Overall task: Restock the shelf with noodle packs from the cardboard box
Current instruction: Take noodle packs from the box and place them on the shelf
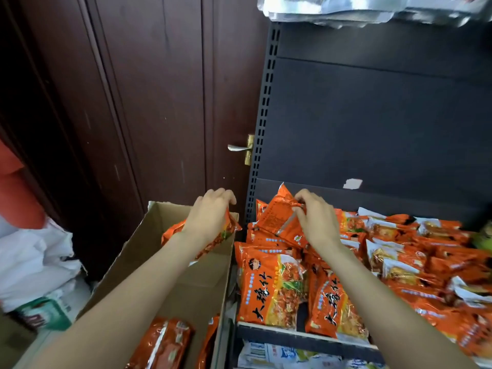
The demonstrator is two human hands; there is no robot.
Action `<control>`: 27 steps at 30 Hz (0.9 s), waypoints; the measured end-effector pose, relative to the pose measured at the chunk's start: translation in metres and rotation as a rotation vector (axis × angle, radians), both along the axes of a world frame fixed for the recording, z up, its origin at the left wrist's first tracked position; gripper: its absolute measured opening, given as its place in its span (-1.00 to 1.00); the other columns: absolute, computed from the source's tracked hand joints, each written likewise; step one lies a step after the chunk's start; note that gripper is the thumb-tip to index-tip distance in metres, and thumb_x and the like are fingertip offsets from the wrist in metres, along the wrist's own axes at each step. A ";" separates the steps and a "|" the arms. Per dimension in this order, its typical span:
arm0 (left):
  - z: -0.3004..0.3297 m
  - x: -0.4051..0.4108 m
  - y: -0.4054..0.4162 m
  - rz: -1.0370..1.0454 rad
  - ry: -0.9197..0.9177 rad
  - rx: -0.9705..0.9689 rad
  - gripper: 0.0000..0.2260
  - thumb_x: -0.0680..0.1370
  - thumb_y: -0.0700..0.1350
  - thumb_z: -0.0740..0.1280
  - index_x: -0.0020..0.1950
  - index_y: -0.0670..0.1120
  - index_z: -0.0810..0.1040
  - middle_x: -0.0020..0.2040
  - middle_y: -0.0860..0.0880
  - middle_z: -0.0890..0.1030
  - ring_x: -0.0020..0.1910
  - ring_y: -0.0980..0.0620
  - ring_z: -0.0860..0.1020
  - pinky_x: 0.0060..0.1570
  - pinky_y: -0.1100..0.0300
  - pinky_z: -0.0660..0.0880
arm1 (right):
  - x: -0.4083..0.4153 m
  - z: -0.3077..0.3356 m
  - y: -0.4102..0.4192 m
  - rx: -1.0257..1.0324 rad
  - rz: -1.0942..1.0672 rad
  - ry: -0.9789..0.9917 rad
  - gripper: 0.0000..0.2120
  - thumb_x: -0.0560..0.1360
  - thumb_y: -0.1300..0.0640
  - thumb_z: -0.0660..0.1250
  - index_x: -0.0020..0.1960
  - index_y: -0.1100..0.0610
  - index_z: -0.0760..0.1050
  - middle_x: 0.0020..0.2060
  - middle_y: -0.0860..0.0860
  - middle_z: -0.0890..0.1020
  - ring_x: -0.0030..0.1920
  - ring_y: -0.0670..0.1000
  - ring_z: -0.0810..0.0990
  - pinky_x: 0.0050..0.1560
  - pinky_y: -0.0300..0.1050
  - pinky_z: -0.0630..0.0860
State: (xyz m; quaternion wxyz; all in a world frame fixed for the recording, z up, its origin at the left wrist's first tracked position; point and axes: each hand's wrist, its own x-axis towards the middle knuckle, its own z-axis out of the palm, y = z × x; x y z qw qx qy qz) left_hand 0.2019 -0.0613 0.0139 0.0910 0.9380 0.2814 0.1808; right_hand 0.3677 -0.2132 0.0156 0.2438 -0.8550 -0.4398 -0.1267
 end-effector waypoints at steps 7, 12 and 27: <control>-0.024 0.000 0.002 -0.063 0.247 0.195 -0.58 0.53 -0.26 0.26 0.35 0.02 0.33 0.30 0.03 0.42 0.27 -0.01 0.37 0.21 0.11 0.27 | -0.006 -0.004 0.014 -0.112 0.033 -0.017 -0.85 0.54 0.12 0.29 0.08 0.10 0.39 -0.03 0.02 0.58 0.02 0.06 0.55 0.01 -0.03 0.44; -0.051 -0.004 0.006 -0.092 0.243 0.100 -0.55 0.57 -0.27 0.21 0.41 0.07 0.30 0.40 0.03 0.40 0.39 0.02 0.32 0.29 0.09 0.22 | -0.014 -0.007 0.019 -0.228 0.076 0.011 -0.74 0.54 0.10 0.28 0.20 0.08 0.36 0.05 0.01 0.60 0.03 0.05 0.58 -0.07 -0.07 0.47; -0.066 0.012 0.008 -0.254 0.360 -0.082 -0.63 0.61 -0.20 0.12 0.39 0.06 0.34 0.19 -0.09 0.56 0.25 -0.10 0.38 0.22 0.04 0.28 | -0.012 0.024 0.025 -0.218 -0.009 -0.060 -0.51 0.57 0.09 0.25 0.43 -0.22 0.23 -0.06 -0.03 0.43 0.03 0.08 0.56 -0.07 -0.04 0.48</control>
